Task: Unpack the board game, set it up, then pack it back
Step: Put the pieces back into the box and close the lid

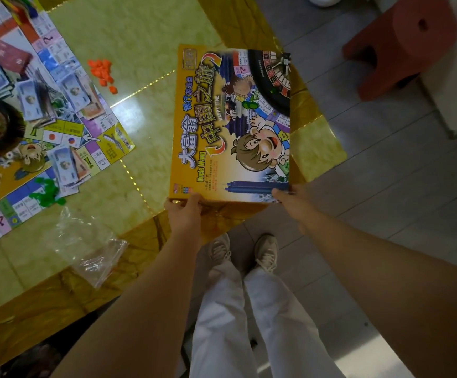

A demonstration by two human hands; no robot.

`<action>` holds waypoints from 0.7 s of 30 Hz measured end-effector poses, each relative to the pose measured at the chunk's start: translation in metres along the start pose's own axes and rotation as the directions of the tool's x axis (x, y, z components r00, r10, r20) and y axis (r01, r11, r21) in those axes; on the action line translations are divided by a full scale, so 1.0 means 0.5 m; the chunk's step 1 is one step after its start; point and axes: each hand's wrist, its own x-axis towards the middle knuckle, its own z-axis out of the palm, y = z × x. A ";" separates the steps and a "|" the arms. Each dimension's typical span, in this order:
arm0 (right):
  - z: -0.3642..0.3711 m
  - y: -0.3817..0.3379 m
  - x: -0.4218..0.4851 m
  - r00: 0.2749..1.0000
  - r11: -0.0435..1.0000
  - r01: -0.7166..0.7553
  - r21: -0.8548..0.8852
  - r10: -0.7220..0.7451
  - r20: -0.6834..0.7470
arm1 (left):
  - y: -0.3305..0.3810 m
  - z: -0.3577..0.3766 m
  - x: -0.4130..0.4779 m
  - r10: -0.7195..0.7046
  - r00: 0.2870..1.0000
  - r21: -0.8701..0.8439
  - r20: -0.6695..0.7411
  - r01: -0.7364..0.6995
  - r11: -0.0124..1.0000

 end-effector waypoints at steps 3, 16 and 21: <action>0.035 -0.008 0.001 1.000 0.988 -0.003 -0.154 0.003 0.004 | 0.004 0.014 0.004 -0.086 0.996 0.061 -0.003 0.086 0.994; 0.081 -0.087 0.003 0.826 0.501 0.474 -0.724 -0.538 0.168 | 0.022 0.032 0.049 -0.098 0.992 0.385 -0.084 0.123 0.915; 0.081 -0.124 0.041 0.804 0.531 0.513 -0.674 -0.572 0.162 | 0.087 0.005 0.062 0.371 0.928 0.700 -0.027 -0.248 0.670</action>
